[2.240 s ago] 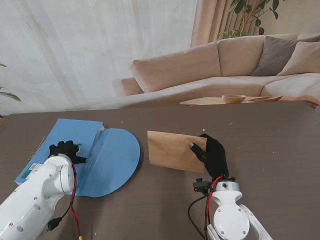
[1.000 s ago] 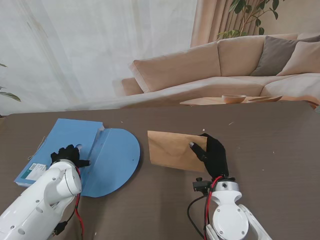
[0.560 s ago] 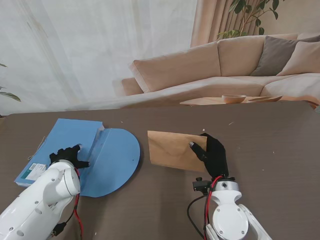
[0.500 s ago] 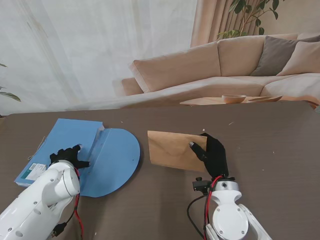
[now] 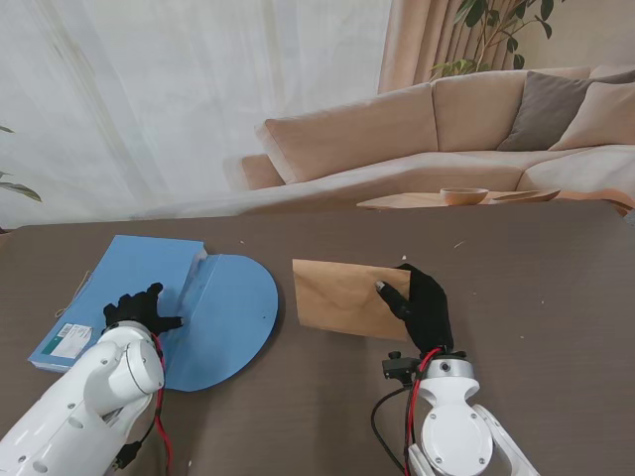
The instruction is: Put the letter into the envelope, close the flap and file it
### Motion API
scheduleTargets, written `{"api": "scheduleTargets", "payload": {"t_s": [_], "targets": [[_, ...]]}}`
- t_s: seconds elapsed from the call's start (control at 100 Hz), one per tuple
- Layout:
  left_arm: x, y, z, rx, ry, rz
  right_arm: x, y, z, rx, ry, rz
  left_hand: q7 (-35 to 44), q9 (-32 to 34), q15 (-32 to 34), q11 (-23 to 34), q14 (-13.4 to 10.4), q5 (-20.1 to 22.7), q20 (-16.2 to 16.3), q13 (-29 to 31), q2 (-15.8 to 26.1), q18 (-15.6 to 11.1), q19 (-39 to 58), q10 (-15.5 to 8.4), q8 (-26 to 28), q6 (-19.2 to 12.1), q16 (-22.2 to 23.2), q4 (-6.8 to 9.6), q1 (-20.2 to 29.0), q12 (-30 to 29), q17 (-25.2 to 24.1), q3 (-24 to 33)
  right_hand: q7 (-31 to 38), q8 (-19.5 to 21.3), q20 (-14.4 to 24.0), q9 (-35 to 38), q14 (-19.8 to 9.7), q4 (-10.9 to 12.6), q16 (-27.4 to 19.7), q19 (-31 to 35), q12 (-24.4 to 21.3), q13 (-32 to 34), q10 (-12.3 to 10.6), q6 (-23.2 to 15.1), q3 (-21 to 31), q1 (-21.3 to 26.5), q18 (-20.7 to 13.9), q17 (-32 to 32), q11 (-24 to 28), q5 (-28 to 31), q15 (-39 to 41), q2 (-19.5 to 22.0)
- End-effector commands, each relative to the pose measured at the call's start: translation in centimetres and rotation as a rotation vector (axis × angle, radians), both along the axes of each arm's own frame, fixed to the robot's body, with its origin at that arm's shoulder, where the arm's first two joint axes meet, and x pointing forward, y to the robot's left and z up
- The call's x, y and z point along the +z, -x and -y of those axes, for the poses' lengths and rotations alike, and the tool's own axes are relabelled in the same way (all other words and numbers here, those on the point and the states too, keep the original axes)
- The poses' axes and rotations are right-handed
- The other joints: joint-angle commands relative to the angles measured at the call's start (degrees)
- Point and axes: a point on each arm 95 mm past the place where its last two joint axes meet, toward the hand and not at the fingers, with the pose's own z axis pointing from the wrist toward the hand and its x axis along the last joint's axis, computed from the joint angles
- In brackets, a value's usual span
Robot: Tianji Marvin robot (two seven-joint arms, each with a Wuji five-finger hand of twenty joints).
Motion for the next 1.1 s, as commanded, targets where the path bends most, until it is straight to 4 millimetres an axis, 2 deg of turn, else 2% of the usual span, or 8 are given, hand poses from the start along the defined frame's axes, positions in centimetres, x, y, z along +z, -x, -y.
{"api": "scheduleTargets", "payload": {"t_s": [0.0,0.12,0.2,0.29,0.47,0.67,0.86,1.09], "targets": [[-0.7,0.2,0.5,-0.006,0.016,-0.018,0.0,0.2,-0.4,0.015,-0.011,-0.005,-2.0,-1.9,-0.5,2.1,0.1,-0.9,0.7,-0.7,-1.6,0.1,-0.4,-0.9,-1.4,-0.8,0.1,1.44,0.5,0.8,-0.7,1.7,1.2,1.1,1.0,1.3,1.1,0.6,1.1,1.8,0.3,0.8,-0.4,-0.5,1.6,2.0,1.1,-0.1,0.8,2.4,1.2,-0.8],[-1.1,0.1,0.5,0.010,0.012,-0.013,0.0,0.1,-0.4,0.015,-0.011,-0.005,-3.3,-3.2,-0.6,2.5,-1.0,-0.7,0.7,-2.1,-2.4,-0.6,-0.4,-1.7,-5.4,-0.9,0.3,1.28,-0.1,2.0,-1.1,3.5,1.2,1.1,1.0,1.3,1.1,0.7,1.2,1.8,0.3,0.8,-0.4,-0.5,1.7,2.0,1.0,-0.1,0.9,2.4,1.3,-0.8],[-1.3,0.0,0.4,0.017,0.004,-0.011,0.0,0.1,-0.4,0.015,-0.012,-0.005,-3.4,-4.0,-1.1,0.1,-1.6,-0.5,0.3,-2.3,-3.0,-1.0,-0.7,-1.8,-9.9,-1.1,0.3,1.03,-0.9,5.3,-1.0,5.6,1.2,1.1,1.0,1.3,1.1,0.7,1.1,1.8,0.3,0.7,-0.5,-0.5,1.7,2.0,1.0,-0.1,0.9,2.4,1.3,-0.8],[-1.4,-0.2,0.4,0.022,-0.001,-0.014,0.0,0.2,-0.4,0.014,-0.012,-0.004,-3.2,-4.5,-1.0,0.4,-1.8,-0.6,0.2,-2.3,-3.5,-1.2,-0.7,-1.8,-10.9,-1.1,0.2,0.89,-1.3,8.3,-1.0,6.4,1.2,1.1,1.0,1.3,1.1,0.7,1.1,1.8,0.3,0.7,-0.3,-0.5,1.7,2.0,1.0,-0.1,0.9,2.4,1.3,-0.8],[-1.8,-0.3,0.5,0.029,-0.017,-0.011,0.0,0.2,-0.4,0.013,-0.014,-0.005,-3.1,-5.7,-0.5,2.7,-2.5,-0.5,-0.3,-2.4,-5.7,-2.0,-0.7,-2.8,-12.6,-1.5,2.4,0.15,-3.4,25.1,-0.8,11.2,1.2,1.2,1.0,1.3,1.0,0.7,1.2,1.8,0.3,0.7,-0.4,-0.5,1.7,2.0,1.0,-0.2,0.9,2.4,1.3,-0.8],[-2.2,-0.4,0.6,0.039,-0.053,0.002,0.0,0.2,-0.4,0.013,-0.015,-0.006,-3.1,-6.7,0.9,4.3,-2.9,-0.5,1.4,-2.9,-7.4,-3.0,0.5,-3.9,-13.0,-1.9,8.8,0.34,-1.5,35.4,-1.0,16.7,1.2,1.2,1.0,1.2,1.1,0.7,1.2,1.8,0.3,0.6,-0.4,-0.5,1.7,2.0,1.0,-0.3,0.9,2.4,1.3,-0.7],[-2.1,-0.5,0.6,0.038,-0.076,0.020,0.0,0.2,-0.3,0.013,-0.018,-0.006,-2.9,-6.6,1.5,5.4,-3.1,-0.5,3.5,-3.2,-6.8,-3.5,1.4,-4.4,-12.4,-2.0,13.2,1.28,3.4,38.5,-1.1,21.2,1.2,1.2,1.1,1.2,1.1,0.7,1.2,1.9,0.3,0.5,-0.4,-0.4,1.7,2.0,0.9,-0.3,1.0,2.4,1.4,-0.7],[-1.9,-0.6,0.7,0.027,-0.091,0.041,0.0,0.2,-0.3,0.014,-0.022,-0.006,-2.7,-6.8,0.5,0.2,-2.9,-0.5,4.8,-2.9,-5.3,-3.4,1.5,-4.0,-11.0,-1.8,13.1,2.14,5.3,34.7,-1.2,25.3,1.2,1.2,1.1,1.2,1.2,0.7,1.2,1.9,0.3,0.5,-0.3,-0.4,1.7,2.0,0.9,-0.3,1.0,2.4,1.4,-0.8]]}}
